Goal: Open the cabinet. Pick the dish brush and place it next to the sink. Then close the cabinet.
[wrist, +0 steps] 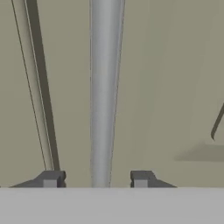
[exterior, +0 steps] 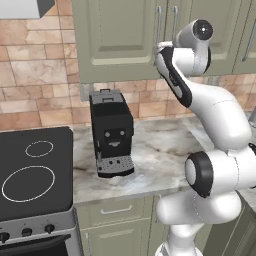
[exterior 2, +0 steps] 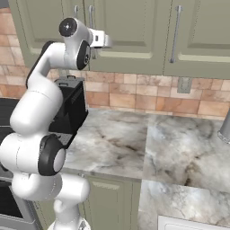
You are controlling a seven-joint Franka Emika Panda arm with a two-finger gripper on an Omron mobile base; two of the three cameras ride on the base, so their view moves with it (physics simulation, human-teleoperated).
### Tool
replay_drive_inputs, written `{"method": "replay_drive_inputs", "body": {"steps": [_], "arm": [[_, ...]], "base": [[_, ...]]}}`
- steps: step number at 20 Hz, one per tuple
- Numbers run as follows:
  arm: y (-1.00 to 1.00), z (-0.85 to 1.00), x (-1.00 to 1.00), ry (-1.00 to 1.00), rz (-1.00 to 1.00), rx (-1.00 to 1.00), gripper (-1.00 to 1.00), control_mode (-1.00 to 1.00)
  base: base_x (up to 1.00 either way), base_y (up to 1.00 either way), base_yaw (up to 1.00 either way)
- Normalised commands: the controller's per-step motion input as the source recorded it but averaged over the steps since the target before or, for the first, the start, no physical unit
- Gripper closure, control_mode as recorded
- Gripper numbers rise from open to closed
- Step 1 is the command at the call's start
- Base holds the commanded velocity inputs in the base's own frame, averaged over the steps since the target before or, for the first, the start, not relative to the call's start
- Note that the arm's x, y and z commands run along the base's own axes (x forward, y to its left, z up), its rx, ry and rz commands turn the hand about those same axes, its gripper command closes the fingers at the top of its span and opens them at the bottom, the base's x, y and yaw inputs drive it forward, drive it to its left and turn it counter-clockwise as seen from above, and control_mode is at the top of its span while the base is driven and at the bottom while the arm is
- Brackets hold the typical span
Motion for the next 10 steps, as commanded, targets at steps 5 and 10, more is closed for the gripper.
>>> {"method": "replay_drive_inputs", "body": {"steps": [5,10], "arm": [[-0.07,-0.08,0.14,0.0,-0.04,0.0,1.0,-1.0],[-0.04,0.0,0.02,0.0,0.0,0.04,1.0,-1.0]], "base": [[0.0,0.0,0.0],[0.0,0.0,0.0]]}}
